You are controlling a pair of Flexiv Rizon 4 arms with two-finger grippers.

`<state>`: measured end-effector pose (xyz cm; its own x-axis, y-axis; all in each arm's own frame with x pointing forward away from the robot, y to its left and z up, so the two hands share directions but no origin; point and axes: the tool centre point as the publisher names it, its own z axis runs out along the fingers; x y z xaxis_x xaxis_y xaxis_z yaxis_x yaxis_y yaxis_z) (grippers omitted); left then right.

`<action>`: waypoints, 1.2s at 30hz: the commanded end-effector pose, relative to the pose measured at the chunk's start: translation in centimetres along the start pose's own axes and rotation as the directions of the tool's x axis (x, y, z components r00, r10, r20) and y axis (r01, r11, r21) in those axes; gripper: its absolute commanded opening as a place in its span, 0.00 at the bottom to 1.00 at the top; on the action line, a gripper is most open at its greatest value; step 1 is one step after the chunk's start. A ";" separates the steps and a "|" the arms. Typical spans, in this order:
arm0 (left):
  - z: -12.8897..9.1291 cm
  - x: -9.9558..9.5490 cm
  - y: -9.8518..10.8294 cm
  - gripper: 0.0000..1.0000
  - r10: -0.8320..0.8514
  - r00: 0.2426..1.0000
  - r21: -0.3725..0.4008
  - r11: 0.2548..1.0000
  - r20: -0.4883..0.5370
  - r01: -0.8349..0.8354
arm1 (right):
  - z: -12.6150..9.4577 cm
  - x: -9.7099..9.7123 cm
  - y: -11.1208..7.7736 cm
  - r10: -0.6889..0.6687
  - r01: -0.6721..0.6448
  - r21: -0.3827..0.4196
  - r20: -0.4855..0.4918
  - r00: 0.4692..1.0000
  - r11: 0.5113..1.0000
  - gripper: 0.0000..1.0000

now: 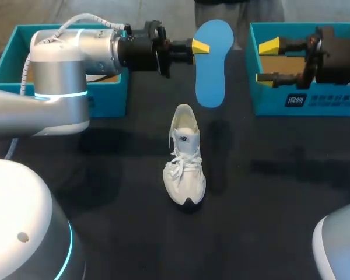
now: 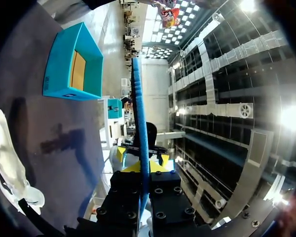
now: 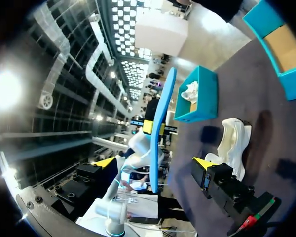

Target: Take the shoe out of the shoebox, open the shoe tongue, remove and reinsert the insole, then place the shoe into the shoebox

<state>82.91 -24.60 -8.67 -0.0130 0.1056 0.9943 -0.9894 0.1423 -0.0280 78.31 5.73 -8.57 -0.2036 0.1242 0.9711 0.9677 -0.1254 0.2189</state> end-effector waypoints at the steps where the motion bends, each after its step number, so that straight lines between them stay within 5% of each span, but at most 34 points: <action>1: 0.0 0.0 0.0 0.00 0.000 1.000 0.000 1.000 0.003 0.000 | 0.5 -0.1 0.4 0.002 -0.002 0.007 0.000 1.000 1.000 1.00; 10: -0.1 0.1 0.0 0.00 0.029 1.000 -0.015 0.999 0.001 -0.029 | 0.6 -0.2 0.5 0.004 -0.004 0.025 0.002 1.000 1.000 1.00; 15: -0.6 0.3 -0.2 0.00 0.245 0.969 -0.035 0.969 0.017 -0.245 | 0.6 -0.2 0.5 0.004 -0.004 0.025 0.002 1.000 1.000 1.00; 20: -1.0 0.3 -0.8 0.00 0.462 0.886 -0.050 0.887 0.036 -0.460 | 0.6 -0.2 0.5 0.004 -0.004 0.025 0.002 1.000 1.000 1.00; 26: -1.0 0.6 -1.2 0.00 0.743 0.665 -0.018 0.667 0.073 -0.744 | 0.6 -0.2 0.5 0.004 -0.004 0.025 0.002 1.000 1.000 1.00; 36: -1.0 0.6 -1.2 0.00 0.743 0.665 -0.018 0.667 0.073 -0.744 | 0.6 -0.2 0.5 0.004 -0.004 0.025 0.002 1.000 1.000 1.00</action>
<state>84.86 -23.72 -8.15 -0.7437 0.1113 0.6591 -0.6576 0.0550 -0.7513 78.82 6.07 -8.65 -0.1996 0.1241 0.9720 0.9718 -0.1018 0.2126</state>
